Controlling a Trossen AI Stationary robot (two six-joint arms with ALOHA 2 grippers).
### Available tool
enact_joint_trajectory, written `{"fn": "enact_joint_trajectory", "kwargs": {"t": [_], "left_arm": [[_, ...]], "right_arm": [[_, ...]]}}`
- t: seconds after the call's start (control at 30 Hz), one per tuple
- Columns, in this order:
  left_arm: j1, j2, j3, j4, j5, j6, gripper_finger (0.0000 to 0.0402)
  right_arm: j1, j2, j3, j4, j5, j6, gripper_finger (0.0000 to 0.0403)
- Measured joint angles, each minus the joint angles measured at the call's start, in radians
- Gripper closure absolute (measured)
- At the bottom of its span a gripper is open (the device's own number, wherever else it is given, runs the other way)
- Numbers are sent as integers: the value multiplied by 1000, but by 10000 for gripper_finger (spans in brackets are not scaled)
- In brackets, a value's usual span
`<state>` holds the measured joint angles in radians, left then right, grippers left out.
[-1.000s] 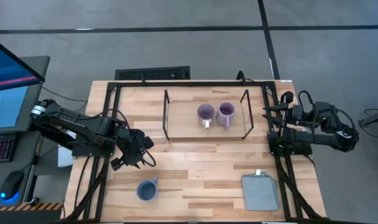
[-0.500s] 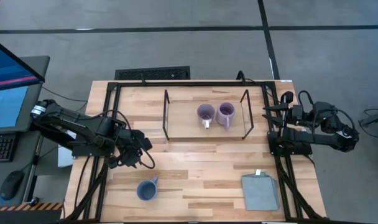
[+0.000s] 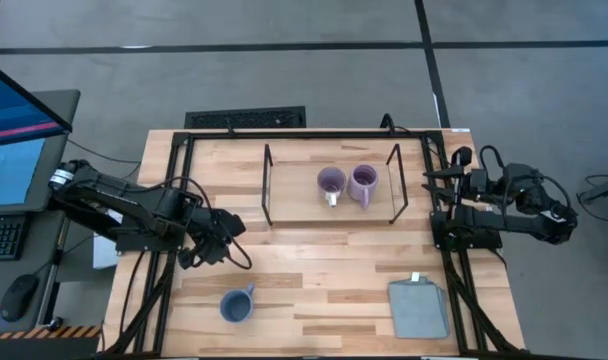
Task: Stack small to large cups/mugs on shelf
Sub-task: Put the blue mug on the shelf
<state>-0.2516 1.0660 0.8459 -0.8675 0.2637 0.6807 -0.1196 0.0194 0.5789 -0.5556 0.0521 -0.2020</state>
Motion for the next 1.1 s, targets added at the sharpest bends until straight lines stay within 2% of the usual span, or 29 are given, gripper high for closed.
{"fn": "enact_joint_trajectory", "kwargs": {"t": [0.23,0.5,0.7,0.83,0.93,1.1], "left_arm": [[0,0,0,86,13,-20,311],[0,0,0,80,-86,-13,311],[0,0,0,76,-24,-56,311],[0,0,0,72,-19,-48,311],[0,0,0,68,-62,-18,311],[11,0,0,13,-151,125,311]], "right_arm": [[0,0,0,3,0,0,248],[0,0,0,2,0,0,250],[0,0,0,1,0,0,248],[0,0,0,0,0,0,249],[0,0,0,0,0,0,250],[0,0,0,0,0,0,248]]}}
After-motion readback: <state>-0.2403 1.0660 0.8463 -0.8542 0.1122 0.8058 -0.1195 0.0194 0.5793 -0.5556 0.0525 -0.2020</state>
